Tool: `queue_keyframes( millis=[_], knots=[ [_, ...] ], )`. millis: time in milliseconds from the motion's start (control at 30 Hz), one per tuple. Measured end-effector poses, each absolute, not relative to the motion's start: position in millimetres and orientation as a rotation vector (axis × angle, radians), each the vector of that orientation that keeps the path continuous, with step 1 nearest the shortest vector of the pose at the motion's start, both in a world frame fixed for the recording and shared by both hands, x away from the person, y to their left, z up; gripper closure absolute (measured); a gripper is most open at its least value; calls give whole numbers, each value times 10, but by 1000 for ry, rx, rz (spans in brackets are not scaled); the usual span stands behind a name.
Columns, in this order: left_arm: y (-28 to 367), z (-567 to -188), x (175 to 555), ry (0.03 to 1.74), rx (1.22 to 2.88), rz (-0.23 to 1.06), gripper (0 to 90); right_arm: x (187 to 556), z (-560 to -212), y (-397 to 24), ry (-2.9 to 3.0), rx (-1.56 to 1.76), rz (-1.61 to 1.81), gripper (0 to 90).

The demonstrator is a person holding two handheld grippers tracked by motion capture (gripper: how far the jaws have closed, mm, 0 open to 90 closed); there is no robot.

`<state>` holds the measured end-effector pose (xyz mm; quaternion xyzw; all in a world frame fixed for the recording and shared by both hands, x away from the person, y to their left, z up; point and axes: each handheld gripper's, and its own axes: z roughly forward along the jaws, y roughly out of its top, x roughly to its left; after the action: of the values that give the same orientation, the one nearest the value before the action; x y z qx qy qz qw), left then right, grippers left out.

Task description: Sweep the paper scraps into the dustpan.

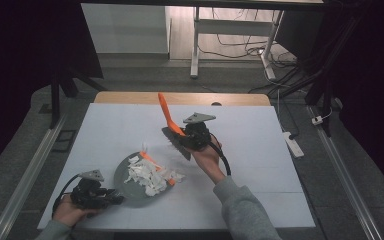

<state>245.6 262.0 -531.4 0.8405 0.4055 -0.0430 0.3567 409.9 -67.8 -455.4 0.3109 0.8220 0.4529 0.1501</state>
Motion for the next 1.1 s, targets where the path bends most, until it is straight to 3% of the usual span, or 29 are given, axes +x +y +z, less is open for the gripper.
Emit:
queue_keyframes(
  millis=[333, 867, 1100],
  knots=[
    [2633, -5320, 2456, 1050, 2169, -118, 616, 4207, -4831, -690, 2408, 950, 1154, 703],
    [2616, -5321, 2460, 1048, 2171, -116, 616, 3667, -4815, -28, 2615, 767, 1305, 703],
    [2623, -5320, 2461, 1045, 2173, -115, 616, 3681, -4670, -75, 2543, 757, 1420, 703]
  ],
)
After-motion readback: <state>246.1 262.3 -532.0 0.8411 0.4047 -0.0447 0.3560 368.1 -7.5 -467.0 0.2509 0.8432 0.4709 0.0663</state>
